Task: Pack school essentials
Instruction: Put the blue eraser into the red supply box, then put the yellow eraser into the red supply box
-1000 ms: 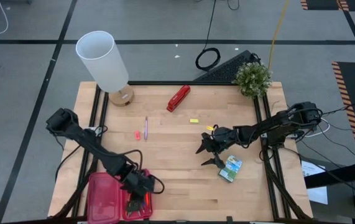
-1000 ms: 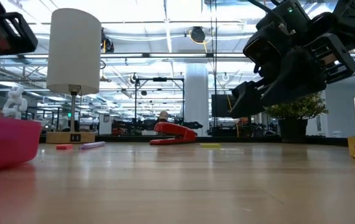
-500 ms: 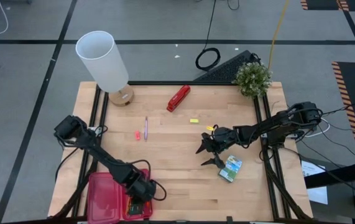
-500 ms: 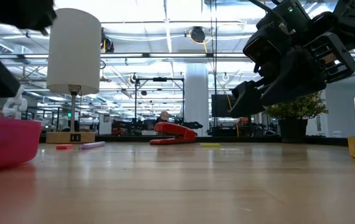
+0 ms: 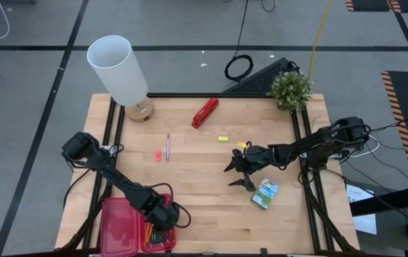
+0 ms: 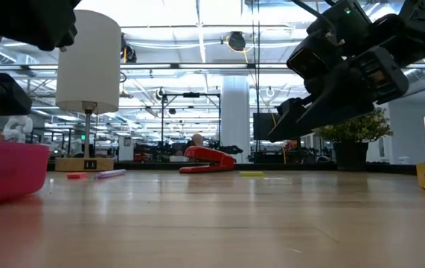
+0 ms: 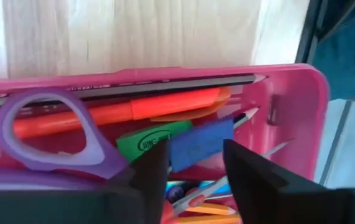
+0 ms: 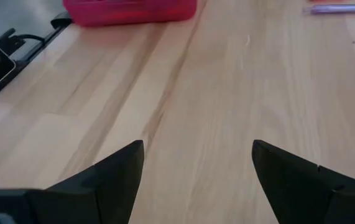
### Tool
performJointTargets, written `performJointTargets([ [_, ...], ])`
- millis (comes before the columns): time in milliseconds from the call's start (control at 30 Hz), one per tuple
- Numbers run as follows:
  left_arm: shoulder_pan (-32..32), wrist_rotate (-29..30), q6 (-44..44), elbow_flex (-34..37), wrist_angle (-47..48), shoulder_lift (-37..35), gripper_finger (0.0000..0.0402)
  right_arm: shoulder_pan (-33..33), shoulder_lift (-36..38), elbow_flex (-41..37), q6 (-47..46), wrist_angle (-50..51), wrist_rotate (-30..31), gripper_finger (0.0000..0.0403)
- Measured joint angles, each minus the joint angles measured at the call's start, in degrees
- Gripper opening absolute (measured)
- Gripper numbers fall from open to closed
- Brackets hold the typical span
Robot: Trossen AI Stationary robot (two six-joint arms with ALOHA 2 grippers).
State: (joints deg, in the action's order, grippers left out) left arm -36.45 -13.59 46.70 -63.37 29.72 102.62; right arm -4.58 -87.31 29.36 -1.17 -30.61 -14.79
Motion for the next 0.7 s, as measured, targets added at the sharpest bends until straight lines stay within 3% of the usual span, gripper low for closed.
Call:
performJointTargets([
  [167, 1.04, -0.8, 0.46, 0.0, 2.23, -2.19, 0.0198, -0.02, 0.0, 0.0, -1.47, -0.9, 2.93, 0.0294],
  [367, 2.09, 3.93, -2.8, -0.02, 10.54, -8.74, 0.0183, -0.04, 0.0, 0.0, -1.79, -2.38, 6.33, 0.0294],
  [500, 3.13, 15.53, -6.05, -0.04, 17.95, -13.99, 0.0157, -0.01, 0.0, 0.0, -1.92, -1.97, 10.91, 0.0294],
  [700, 5.38, 37.65, -10.47, -0.04, 19.97, -19.62, 0.0127, 2.81, 0.0, -0.02, 3.02, 0.76, 19.29, 0.0291],
])
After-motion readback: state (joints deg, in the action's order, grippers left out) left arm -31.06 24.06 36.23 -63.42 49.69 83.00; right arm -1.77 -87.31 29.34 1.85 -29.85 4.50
